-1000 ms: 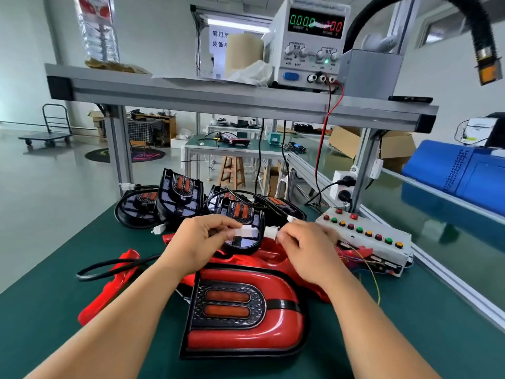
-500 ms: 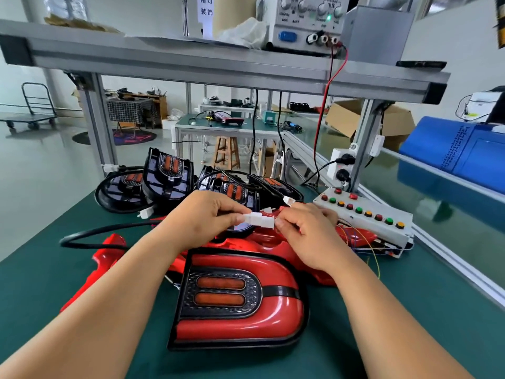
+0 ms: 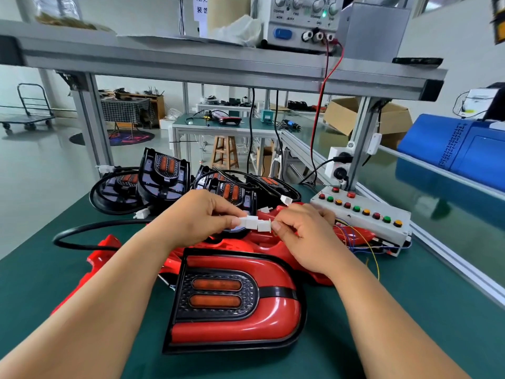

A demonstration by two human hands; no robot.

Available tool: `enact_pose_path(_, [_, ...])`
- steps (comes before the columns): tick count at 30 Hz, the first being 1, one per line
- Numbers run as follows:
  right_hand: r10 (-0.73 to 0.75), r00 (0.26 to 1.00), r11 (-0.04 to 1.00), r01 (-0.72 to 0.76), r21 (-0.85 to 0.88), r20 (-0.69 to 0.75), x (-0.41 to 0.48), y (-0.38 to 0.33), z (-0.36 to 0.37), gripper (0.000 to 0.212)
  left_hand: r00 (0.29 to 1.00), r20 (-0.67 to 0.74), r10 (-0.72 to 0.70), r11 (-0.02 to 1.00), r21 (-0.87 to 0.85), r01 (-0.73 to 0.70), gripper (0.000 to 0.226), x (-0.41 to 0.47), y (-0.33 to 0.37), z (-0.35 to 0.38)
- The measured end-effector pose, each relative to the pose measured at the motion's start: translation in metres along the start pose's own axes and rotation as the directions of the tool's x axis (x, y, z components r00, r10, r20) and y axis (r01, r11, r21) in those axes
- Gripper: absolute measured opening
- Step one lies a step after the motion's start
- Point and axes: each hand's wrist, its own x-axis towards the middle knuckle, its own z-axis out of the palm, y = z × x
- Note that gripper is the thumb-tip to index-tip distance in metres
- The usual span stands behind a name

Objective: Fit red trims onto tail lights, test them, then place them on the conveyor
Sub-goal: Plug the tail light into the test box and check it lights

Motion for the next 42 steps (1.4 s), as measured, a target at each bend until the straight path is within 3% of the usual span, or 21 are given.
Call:
enact_pose_path(20, [0.048,0.999,0.997,-0.047,0.065,-0.018,-0.003,0.000,-0.004,0.026,0.999,-0.039,-0.014,0.998,-0.063,0.012,0.022,-0.003,-0.004,0.006])
enact_pose_path(27, [0.052,0.999,0.995,-0.051,0.083,-0.004,-0.004,-0.003,0.000,0.033,0.998,-0.067,-0.014,0.984,-0.176,0.002,0.025,-0.005,-0.005,0.011])
enact_pose_path(32, [0.044,0.999,0.997,-0.045,0.064,0.010,-0.004,-0.003,0.000,0.028,0.998,-0.070,0.000,0.991,-0.135,-0.010,0.029,-0.004,-0.001,0.012])
enact_pose_path(36, [0.036,0.999,0.994,-0.039,0.100,0.030,-0.004,-0.003,-0.002,0.035,0.997,-0.074,0.025,0.998,-0.062,-0.029,0.034,-0.003,0.002,0.010])
enact_pose_path(42, [0.043,0.999,0.993,-0.046,0.107,0.026,-0.005,-0.002,-0.003,0.032,0.995,-0.089,0.048,0.992,-0.114,-0.058,0.024,-0.005,0.002,0.011])
